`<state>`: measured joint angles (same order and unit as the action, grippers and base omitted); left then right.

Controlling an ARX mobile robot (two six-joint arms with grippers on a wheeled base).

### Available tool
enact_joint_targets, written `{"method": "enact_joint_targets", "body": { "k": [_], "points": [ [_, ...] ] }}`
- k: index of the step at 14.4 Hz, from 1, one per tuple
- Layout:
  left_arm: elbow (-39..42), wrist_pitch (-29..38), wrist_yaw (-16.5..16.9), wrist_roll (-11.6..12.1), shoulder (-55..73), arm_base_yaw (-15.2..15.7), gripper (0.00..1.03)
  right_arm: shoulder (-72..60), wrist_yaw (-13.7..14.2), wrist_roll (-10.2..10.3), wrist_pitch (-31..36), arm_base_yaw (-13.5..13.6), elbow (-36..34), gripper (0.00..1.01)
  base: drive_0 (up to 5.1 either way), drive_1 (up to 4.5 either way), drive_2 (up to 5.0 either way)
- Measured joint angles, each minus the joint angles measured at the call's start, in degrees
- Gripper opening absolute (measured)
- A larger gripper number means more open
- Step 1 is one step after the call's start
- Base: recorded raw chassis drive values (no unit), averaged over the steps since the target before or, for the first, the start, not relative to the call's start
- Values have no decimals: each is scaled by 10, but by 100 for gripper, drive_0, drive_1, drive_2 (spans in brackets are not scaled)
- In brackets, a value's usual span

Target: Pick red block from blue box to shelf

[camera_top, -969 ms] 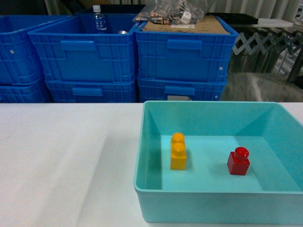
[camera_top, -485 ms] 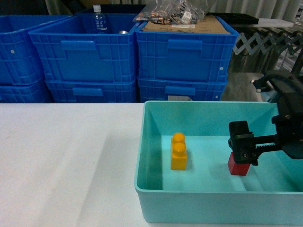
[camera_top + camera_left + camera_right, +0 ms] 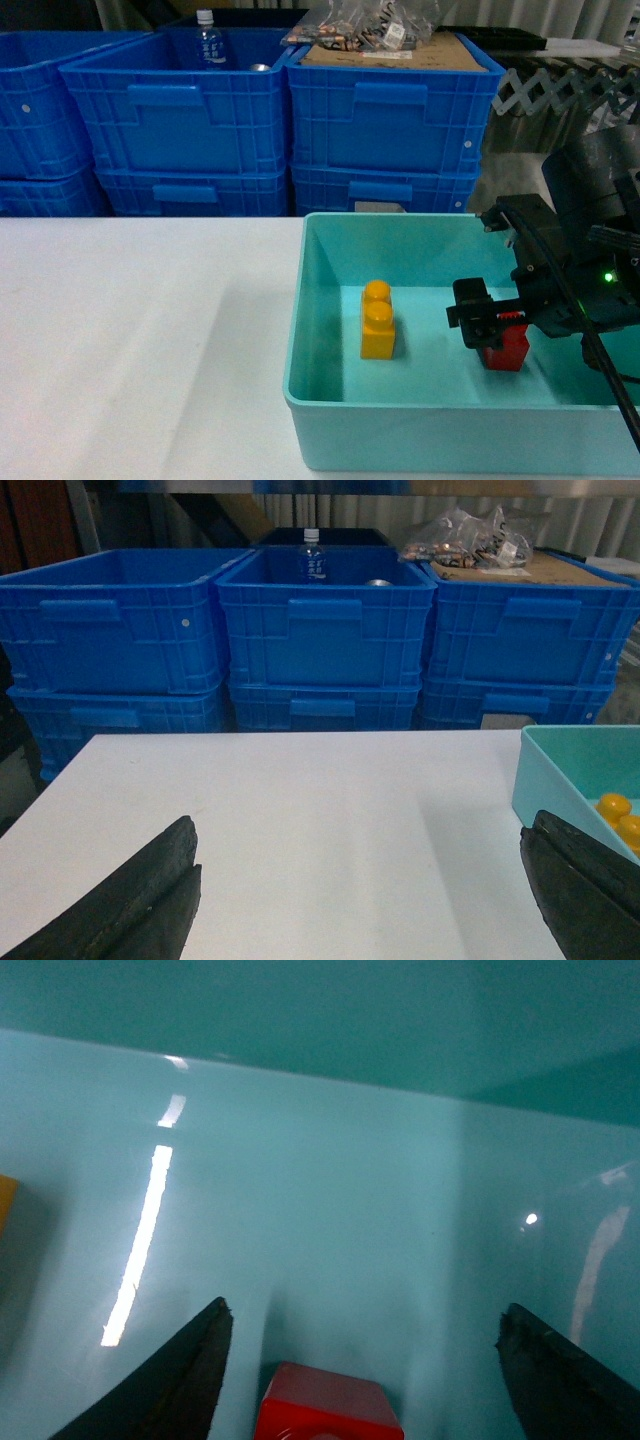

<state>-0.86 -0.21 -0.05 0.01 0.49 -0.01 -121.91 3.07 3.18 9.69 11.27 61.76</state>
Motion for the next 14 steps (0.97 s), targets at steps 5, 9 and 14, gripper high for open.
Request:
{"method": "enact_joint_targets", "body": {
  "k": [5, 9, 14],
  "points": [
    [0, 0, 0, 0, 0, 0, 98, 7, -16, 3, 10, 8, -19, 30, 0, 0, 0],
    [0, -1, 0, 0, 0, 0, 98, 108, 74, -24, 563, -5, -298, 29, 0, 0, 0],
    [0, 0, 0, 0, 0, 0, 98, 287, 31, -28, 635, -45, -470, 29, 0, 0, 0]
  ]
}}
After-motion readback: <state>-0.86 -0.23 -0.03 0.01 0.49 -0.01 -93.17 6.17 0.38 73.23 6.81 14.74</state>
